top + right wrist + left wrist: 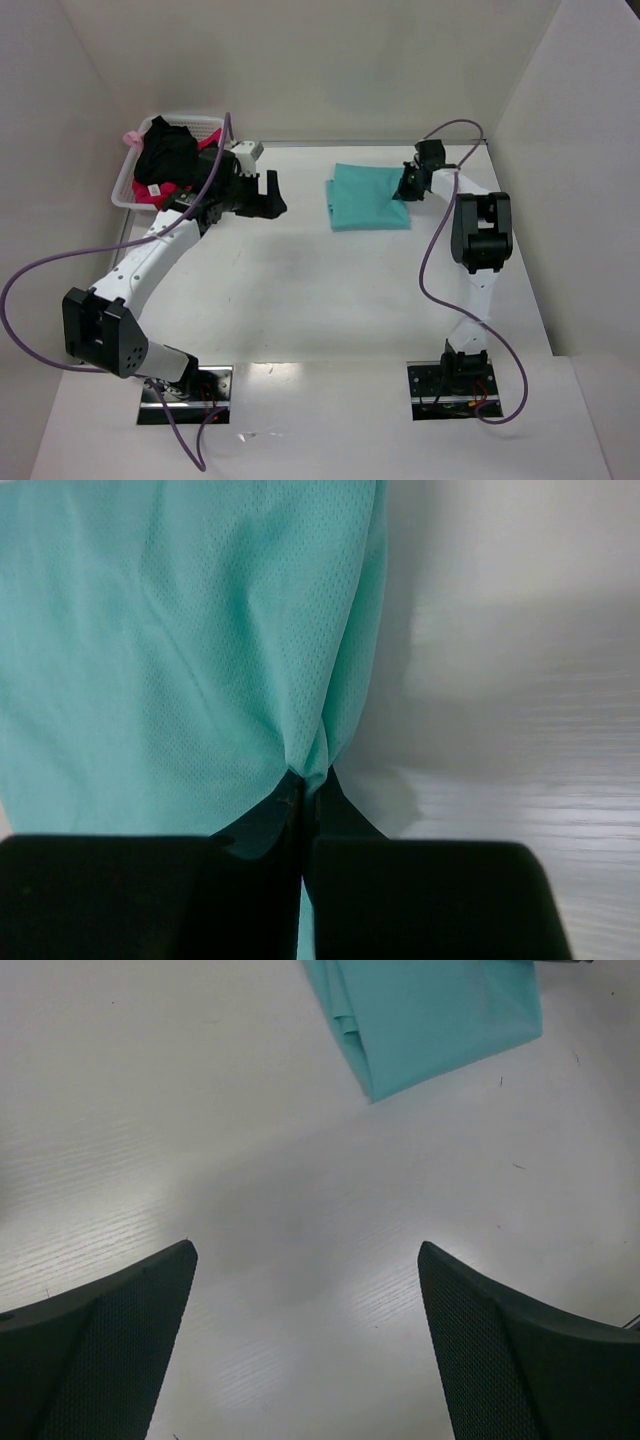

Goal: Fold and stack the t-shirts
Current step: Put the neatly folded tshirt into the corner of the board with the right arm

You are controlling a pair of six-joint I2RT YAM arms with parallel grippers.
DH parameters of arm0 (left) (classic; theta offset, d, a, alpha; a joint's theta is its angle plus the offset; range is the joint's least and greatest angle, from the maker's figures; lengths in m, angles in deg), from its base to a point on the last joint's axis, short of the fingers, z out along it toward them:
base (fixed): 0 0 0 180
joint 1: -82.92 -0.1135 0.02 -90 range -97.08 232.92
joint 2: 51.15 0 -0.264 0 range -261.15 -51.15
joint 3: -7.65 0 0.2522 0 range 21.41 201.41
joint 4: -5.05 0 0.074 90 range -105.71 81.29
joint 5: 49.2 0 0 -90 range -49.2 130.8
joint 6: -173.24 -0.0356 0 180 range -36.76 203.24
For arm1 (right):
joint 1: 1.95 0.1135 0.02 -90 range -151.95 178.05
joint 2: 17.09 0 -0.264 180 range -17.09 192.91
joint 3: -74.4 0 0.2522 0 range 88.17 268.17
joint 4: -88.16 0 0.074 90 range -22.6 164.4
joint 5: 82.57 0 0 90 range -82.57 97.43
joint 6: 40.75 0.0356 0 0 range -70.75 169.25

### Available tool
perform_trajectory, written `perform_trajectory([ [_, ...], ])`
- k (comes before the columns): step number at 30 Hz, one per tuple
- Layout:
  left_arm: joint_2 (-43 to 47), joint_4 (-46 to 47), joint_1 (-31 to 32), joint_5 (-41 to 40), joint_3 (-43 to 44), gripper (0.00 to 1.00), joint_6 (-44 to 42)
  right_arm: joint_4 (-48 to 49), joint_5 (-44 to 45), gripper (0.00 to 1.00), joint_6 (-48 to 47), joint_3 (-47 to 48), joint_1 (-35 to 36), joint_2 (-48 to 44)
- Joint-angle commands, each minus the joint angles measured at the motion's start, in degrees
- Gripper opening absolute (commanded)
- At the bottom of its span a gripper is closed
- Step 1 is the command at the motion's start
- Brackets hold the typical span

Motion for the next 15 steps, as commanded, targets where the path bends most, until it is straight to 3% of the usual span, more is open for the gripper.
perform_trajectory([
  [1, 0.24, 1.67, -0.77, 0.56, 1.62, 0.99, -1.94, -2.81, 5.60, 0.00, -4.15, 5.91, -3.55, 1.67],
  [15, -4.59, -3.34, -0.77, 0.03, 5.14, 0.99, -3.61, -12.22, 17.29, 0.02, -9.52, 26.83, -12.78, 12.13],
])
